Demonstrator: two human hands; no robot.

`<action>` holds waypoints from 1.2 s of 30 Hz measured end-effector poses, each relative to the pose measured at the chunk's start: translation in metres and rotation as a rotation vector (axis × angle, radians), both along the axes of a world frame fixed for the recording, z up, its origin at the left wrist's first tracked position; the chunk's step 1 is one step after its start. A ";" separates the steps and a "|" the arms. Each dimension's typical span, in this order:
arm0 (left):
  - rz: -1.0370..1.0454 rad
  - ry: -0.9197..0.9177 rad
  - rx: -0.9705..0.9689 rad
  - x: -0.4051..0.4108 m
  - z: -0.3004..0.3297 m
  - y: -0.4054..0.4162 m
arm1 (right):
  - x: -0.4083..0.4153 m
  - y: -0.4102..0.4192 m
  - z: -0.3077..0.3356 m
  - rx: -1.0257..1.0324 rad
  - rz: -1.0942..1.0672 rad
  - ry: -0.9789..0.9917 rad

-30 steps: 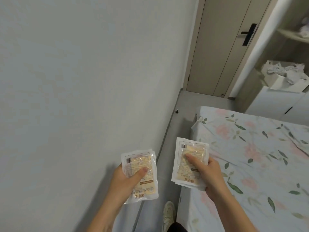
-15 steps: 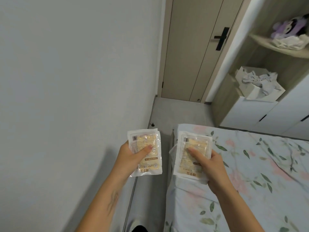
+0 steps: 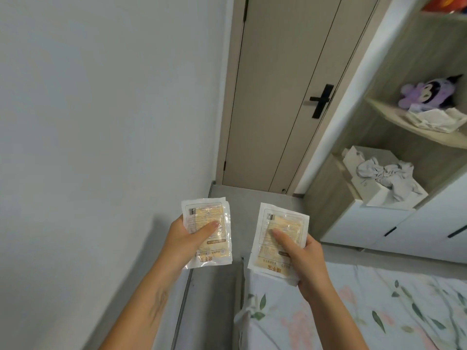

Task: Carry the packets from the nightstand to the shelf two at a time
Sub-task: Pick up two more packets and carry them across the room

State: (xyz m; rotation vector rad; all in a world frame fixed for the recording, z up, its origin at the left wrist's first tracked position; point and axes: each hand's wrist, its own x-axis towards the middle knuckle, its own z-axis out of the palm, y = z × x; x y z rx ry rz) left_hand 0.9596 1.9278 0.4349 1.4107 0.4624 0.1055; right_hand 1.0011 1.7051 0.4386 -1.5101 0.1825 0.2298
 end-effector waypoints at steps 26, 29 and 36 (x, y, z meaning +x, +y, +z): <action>-0.308 0.078 0.008 0.563 0.006 -0.027 | 0.514 -0.026 -0.003 0.059 -0.278 -0.009; -0.352 0.115 0.009 0.619 0.005 -0.038 | 0.562 -0.039 -0.002 0.062 -0.340 -0.003; -0.573 0.127 0.082 0.757 -0.002 -0.083 | 0.655 -0.078 -0.013 0.116 -0.545 0.003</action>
